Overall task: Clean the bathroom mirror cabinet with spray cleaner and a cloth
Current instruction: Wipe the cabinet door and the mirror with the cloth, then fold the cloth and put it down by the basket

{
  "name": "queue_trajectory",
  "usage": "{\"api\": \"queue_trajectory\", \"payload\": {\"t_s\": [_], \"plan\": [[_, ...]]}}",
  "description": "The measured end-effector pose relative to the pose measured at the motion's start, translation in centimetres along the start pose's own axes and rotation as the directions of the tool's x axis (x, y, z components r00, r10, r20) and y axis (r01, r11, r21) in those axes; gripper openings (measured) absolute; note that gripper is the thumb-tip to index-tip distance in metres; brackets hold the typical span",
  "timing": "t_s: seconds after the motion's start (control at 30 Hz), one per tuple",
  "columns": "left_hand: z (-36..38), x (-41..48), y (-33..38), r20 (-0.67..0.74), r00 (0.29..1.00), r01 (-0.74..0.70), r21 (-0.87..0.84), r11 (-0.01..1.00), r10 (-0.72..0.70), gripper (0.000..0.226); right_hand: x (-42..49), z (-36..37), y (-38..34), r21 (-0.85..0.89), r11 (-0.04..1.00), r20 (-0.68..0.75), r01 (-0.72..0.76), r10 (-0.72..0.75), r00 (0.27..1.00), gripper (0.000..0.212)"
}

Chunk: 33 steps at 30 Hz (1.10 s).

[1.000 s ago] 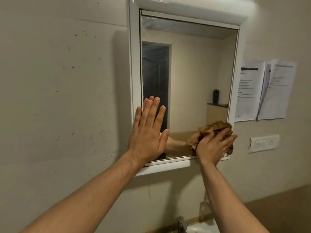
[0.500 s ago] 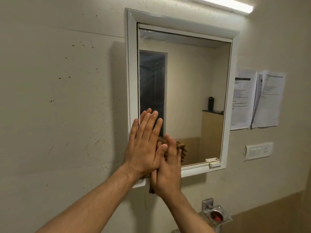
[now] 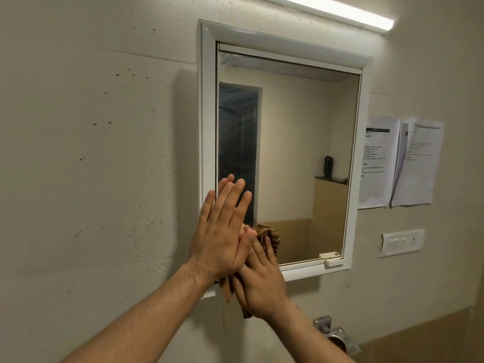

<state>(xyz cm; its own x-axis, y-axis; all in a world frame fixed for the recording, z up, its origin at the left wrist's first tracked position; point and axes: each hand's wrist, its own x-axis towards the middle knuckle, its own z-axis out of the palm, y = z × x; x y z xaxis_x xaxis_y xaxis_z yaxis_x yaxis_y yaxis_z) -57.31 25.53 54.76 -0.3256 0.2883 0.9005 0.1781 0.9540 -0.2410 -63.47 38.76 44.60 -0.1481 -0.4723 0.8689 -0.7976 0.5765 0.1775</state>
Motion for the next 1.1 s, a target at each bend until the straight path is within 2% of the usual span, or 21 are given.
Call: {"api": "queue_trajectory", "payload": {"t_s": [0.13, 0.27, 0.33, 0.4, 0.47, 0.53, 0.6, 0.67, 0.7, 0.77, 0.8, 0.83, 0.87, 0.9, 0.93, 1.0, 1.03, 1.1], "plan": [[-0.2, -0.7, 0.2, 0.023, 0.999, 0.029, -0.053, 0.998, -0.028, 0.072, -1.6, 0.8, -3.1, 0.151, 0.967, 0.013, -0.205, 0.205, 0.979, 0.059], [-0.2, -3.4, 0.7, 0.097, 0.993, 0.075, -0.129, 0.989, -0.063, 0.071, -2.3, 0.0, -3.7, 0.263, 0.942, 0.065, -0.211, 0.201, 0.978, 0.059], [-0.4, -5.2, 1.2, 0.137, 0.987, 0.108, -0.141, 0.984, -0.089, 0.069, -3.0, -0.7, -3.7, 0.250, 0.951, 0.121, -0.180, 0.154, 0.981, 0.072], [-0.8, -7.5, 1.7, 0.155, 0.980, 0.151, -0.156, 0.976, -0.127, 0.070, -4.9, -1.2, -4.1, 0.180, 0.973, 0.219, -0.143, 0.102, 0.970, 0.098], [-1.3, -9.9, 2.2, 0.147, 0.974, 0.197, -0.178, 0.964, -0.172, 0.070, -8.3, -1.0, -5.2, 0.162, 0.976, 0.284, -0.143, 0.093, 0.954, 0.105], [-1.9, -12.5, 2.6, 0.133, 0.954, 0.291, -0.204, 0.935, -0.268, 0.069, -12.2, -0.4, -7.6, 0.250, 0.928, 0.304, -0.275, 0.194, 0.933, 0.094], [-2.0, -15.3, 3.0, 0.160, 0.896, 0.442, -0.242, 0.864, -0.414, 0.065, -15.4, 0.3, -10.4, 0.402, 0.782, 0.326, -0.476, 0.364, 0.872, 0.077], [-2.3, -18.7, 3.6, 0.233, 0.792, 0.610, -0.249, 0.752, -0.564, 0.062, -17.2, 0.8, -13.2, 0.514, 0.535, 0.400, -0.670, 0.542, 0.739, 0.069], [-2.6, -20.9, 3.9, 0.287, 0.723, 0.689, -0.244, 0.682, -0.628, 0.060, -17.7, 1.0, -14.9, 0.521, 0.392, 0.458, -0.758, 0.621, 0.636, 0.070], [-2.7, -25.1, 5.0, 0.412, 0.549, 0.836, -0.271, 0.477, -0.727, 0.053, -18.6, 1.5, -17.1, 0.488, 0.075, 0.534, -0.870, 0.762, 0.365, 0.066], [-3.2, -27.4, 5.5, 0.494, 0.395, 0.916, -0.281, 0.288, -0.775, 0.048, -18.8, 1.7, -18.5, 0.461, -0.097, 0.570, -0.882, 0.794, 0.211, 0.059], [-3.4, -28.7, 5.9, 0.577, 0.179, 0.958, -0.288, 0.007, -0.797, 0.041, -18.8, 2.1, -19.3, 0.453, -0.250, 0.591, -0.856, 0.803, 0.078, 0.049], [-4.0, -30.3, 6.2, 0.650, -0.061, 0.921, -0.257, -0.294, -0.758, 0.037, -19.1, 2.4, -20.6, 0.449, -0.375, 0.617, -0.811, 0.787, -0.022, 0.039], [-4.8, -31.3, 6.5, 0.713, -0.246, 0.826, -0.200, -0.526, -0.657, 0.037, -19.2, 2.5, -21.6, 0.461, -0.473, 0.642, -0.751, 0.762, -0.087, 0.032], [-5.9, -32.6, 6.9, 0.772, -0.359, 0.729, -0.118, -0.674, -0.524, 0.041, -19.4, 2.3, -22.8, 0.469, -0.546, 0.664, -0.694, 0.736, -0.130, 0.026], [-8.0, -35.0, 7.0, 0.848, -0.426, 0.634, 0.033, -0.772, -0.314, 0.052, -20.0, 2.1, -25.5, 0.477, -0.647, 0.715, -0.595, 0.680, -0.166, 0.024], [-9.3, -36.5, 7.3, 0.871, -0.422, 0.615, 0.071, -0.786, -0.252, 0.052, -20.7, 2.0, -26.9, 0.469, -0.661, 0.724, -0.586, 0.667, -0.175, 0.026], [-11.4, -39.5, 7.6, 0.893, -0.394, 0.616, 0.082, -0.784, -0.216, 0.044, -21.9, 1.6, -29.7, 0.423, -0.653, 0.729, -0.628, 0.657, -0.193, 0.029]]}}
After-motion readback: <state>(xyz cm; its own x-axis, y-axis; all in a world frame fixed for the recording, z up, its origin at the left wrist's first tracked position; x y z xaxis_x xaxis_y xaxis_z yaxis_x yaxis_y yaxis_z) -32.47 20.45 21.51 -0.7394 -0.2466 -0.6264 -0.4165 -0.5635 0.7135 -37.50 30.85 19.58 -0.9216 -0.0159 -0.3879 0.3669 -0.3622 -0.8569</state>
